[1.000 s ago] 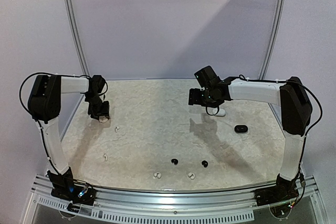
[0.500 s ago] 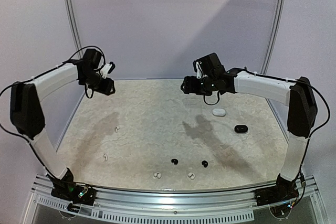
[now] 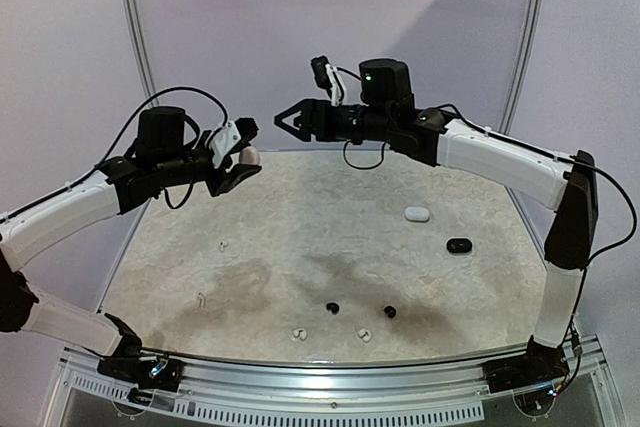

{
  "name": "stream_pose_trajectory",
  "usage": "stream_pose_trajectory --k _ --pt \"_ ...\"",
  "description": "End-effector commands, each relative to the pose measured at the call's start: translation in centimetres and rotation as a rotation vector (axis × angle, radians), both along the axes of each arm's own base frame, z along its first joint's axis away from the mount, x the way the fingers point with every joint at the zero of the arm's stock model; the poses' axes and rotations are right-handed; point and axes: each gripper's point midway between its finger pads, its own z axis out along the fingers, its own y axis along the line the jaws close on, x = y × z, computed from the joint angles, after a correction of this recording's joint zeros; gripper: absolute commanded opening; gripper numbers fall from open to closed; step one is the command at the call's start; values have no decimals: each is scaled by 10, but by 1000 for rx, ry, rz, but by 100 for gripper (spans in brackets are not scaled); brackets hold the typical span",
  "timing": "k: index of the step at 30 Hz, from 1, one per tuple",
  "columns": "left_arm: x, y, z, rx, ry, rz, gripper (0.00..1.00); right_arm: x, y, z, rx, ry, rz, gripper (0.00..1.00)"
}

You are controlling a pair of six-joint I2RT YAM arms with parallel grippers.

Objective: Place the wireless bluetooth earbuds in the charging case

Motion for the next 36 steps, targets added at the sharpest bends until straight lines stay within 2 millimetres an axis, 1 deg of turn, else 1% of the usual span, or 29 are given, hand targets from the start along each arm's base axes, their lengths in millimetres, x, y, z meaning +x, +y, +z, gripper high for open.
stream_pose_trajectory --k 1,2,3,6,10,11,16,21,22,24,28,30,31,32,35,36 --pt "-8 -14 21 -2 -145 -74 0 -6 24 -14 -6 -17 85 66" --pt "-8 -15 21 -4 -150 -74 0 -6 27 -13 -2 -12 94 65" --pt "-8 -16 22 -6 -151 -74 0 -5 31 -19 -11 -1 97 64" --pt "-7 -17 23 -6 -153 -70 0 -8 40 -25 -29 2 121 64" --pt "-6 -17 21 0 -151 -63 0 -11 52 -39 -39 29 151 65" --pt "-5 -18 26 -11 -174 -62 0 -13 54 -39 -36 39 158 65" --pt "2 -20 25 -4 -184 -49 0 -19 67 -49 -36 70 210 59" --pt "10 -20 24 3 -180 -25 0 -20 70 -54 -48 71 228 55" --pt "11 -20 24 3 -180 -20 0 -20 71 -56 -53 73 230 52" --pt "13 -20 25 1 -177 -14 0 -19 72 -59 -64 78 231 42" --pt "13 -20 24 -3 -171 -12 0 -21 74 -61 -67 78 250 13" --pt "13 -19 22 -2 -164 -4 0 -20 73 -62 -72 76 249 1" --pt "13 -19 21 -2 -154 -1 0 -18 72 -63 -77 77 242 0" --pt "12 -19 20 -4 -143 -2 8 -16 70 -64 -81 78 233 0" --pt "2 -16 -2 20 -9 -14 48 -1 59 -71 -94 103 174 0" --pt "-4 -14 -13 34 57 -20 61 6 53 -76 -101 117 141 0"
